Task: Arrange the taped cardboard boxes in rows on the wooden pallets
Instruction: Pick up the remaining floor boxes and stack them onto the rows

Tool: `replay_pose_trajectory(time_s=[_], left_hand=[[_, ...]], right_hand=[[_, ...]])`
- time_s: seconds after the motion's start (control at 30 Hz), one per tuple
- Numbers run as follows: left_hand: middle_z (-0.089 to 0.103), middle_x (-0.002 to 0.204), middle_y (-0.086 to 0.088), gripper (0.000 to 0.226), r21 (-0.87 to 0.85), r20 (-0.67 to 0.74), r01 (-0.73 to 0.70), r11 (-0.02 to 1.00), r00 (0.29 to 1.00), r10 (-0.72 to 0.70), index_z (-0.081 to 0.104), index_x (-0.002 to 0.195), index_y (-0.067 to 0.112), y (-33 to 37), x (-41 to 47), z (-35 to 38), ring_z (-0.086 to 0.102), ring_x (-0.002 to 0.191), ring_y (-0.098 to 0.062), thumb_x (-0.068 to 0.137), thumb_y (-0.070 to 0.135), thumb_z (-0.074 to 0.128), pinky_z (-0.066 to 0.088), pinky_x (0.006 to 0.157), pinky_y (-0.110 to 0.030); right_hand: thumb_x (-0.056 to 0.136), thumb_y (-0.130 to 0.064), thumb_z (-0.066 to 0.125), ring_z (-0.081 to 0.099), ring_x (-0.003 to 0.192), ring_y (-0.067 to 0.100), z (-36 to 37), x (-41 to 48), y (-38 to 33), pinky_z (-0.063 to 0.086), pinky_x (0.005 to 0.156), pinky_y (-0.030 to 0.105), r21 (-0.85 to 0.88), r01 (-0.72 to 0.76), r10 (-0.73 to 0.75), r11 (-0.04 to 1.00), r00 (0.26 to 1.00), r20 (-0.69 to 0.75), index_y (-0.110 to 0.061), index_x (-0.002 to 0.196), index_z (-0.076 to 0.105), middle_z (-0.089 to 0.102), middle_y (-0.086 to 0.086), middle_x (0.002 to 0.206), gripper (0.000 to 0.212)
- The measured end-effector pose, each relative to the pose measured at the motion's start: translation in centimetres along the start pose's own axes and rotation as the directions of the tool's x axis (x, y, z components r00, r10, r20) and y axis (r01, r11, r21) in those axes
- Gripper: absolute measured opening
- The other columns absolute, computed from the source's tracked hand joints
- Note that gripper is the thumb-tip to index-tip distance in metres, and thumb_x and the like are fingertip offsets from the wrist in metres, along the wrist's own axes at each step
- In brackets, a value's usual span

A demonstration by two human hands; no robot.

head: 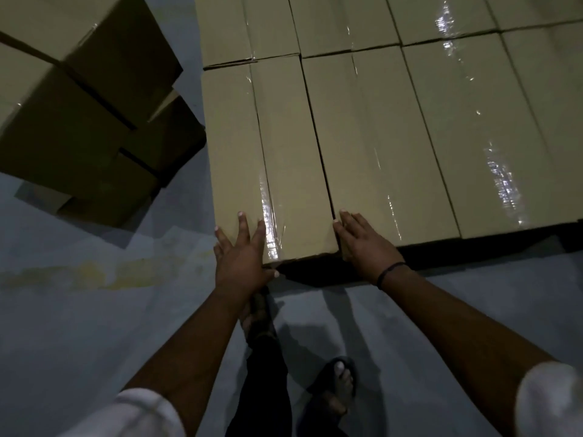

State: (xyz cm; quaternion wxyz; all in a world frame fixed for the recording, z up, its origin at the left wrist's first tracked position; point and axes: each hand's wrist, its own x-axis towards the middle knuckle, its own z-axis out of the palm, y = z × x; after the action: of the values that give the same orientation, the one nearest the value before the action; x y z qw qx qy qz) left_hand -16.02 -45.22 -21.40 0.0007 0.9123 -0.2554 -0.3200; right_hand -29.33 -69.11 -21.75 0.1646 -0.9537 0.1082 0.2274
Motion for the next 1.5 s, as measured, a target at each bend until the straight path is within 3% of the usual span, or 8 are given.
replay_pose_trajectory(time_s=[0.2,0.43,0.77,0.9,1.03,1.33,1.43,1.5], left_hand=[[-0.025,0.169,-0.002,0.126,0.033,0.026,0.003,0.999,1.000,-0.004,-0.008,0.162,0.036,-0.2,0.3,-0.1,-0.010,0.148,-0.060,0.076,0.058,0.082,0.016,0.120,-0.066],[-0.026,0.168,-0.002,0.127,0.029,0.045,0.000,1.000,0.999,-0.001,-0.008,0.162,0.037,-0.1,0.1,-0.7,-0.012,0.148,-0.060,0.076,0.059,0.082,0.014,0.120,-0.064],[-0.025,0.169,-0.002,0.128,0.008,0.059,0.008,1.000,0.998,-0.009,-0.007,0.163,0.035,0.1,0.2,-0.9,-0.013,0.148,-0.059,0.075,0.060,0.082,0.015,0.120,-0.065],[-0.025,0.169,-0.003,0.128,0.005,0.080,0.008,1.000,0.997,-0.008,-0.006,0.163,0.035,0.2,0.4,-1.2,-0.013,0.147,-0.060,0.075,0.058,0.083,0.015,0.120,-0.066],[-0.026,0.168,-0.003,0.129,-0.012,0.086,0.001,1.000,0.996,0.000,-0.007,0.163,0.035,0.2,0.2,-1.3,-0.014,0.147,-0.060,0.074,0.058,0.084,0.015,0.120,-0.066],[-0.025,0.168,-0.001,0.131,0.000,0.118,-0.019,1.000,0.993,0.019,-0.009,0.162,0.036,-0.5,0.6,-1.4,-0.014,0.147,-0.061,0.073,0.058,0.084,0.014,0.120,-0.066],[-0.015,0.171,-0.002,0.120,-0.002,0.147,-0.045,0.999,0.988,0.045,-0.002,0.164,0.033,-0.4,-0.9,-3.6,-0.003,0.154,-0.049,0.079,0.057,0.079,0.017,0.121,-0.063],[-0.009,0.172,-0.001,0.101,-0.046,0.033,-0.043,0.998,0.998,0.045,0.005,0.164,0.033,0.3,-3.7,-5.7,0.004,0.155,-0.041,0.089,0.055,0.069,0.018,0.121,-0.064]], right_hand=[[0.079,-0.010,0.080,0.039,0.141,0.047,0.3,0.7,0.2,0.046,0.108,0.053,-0.042,0.024,-0.026,0.999,0.999,-0.044,-0.002,0.150,0.043,0.037,0.029,0.155,0.080],[0.095,-0.016,0.064,0.020,0.149,0.045,-0.5,0.7,-0.7,0.040,0.111,0.049,-0.168,0.054,-0.054,0.984,0.999,0.008,-0.010,0.161,0.021,0.016,0.027,0.164,0.079],[0.089,-0.008,0.068,0.040,0.137,0.055,-0.7,1.5,-1.1,0.048,0.102,0.052,-0.229,0.046,-0.034,0.972,0.998,0.055,-0.001,0.150,0.043,0.040,0.035,0.151,0.066],[0.105,-0.007,0.037,0.015,0.150,0.049,-0.9,1.9,-1.0,0.029,0.118,0.048,-0.288,0.064,-0.048,0.955,0.997,0.064,-0.004,0.160,0.013,0.010,0.031,0.164,0.061],[0.106,-0.009,0.038,0.013,0.152,0.047,-1.9,2.0,-1.2,0.034,0.115,0.049,-0.324,0.071,-0.044,0.943,0.995,0.090,-0.005,0.161,0.009,0.007,0.029,0.165,0.062],[0.103,-0.023,0.052,0.015,0.151,0.043,-1.5,2.2,-1.4,0.036,0.116,0.048,-0.296,0.034,0.006,0.955,0.991,0.135,-0.008,0.160,0.018,0.013,0.022,0.165,0.068],[0.097,-0.035,0.060,0.032,0.141,0.038,-2.9,1.4,-2.3,0.042,0.109,0.046,-0.196,-0.006,0.028,0.981,0.993,0.111,-0.018,0.149,0.041,0.027,0.013,0.160,0.058],[0.097,-0.039,0.058,0.035,0.140,0.036,-5.0,-0.3,-3.9,0.040,0.110,0.044,-0.147,-0.018,0.025,0.989,0.998,0.050,-0.022,0.143,0.049,0.030,0.010,0.162,0.050]])
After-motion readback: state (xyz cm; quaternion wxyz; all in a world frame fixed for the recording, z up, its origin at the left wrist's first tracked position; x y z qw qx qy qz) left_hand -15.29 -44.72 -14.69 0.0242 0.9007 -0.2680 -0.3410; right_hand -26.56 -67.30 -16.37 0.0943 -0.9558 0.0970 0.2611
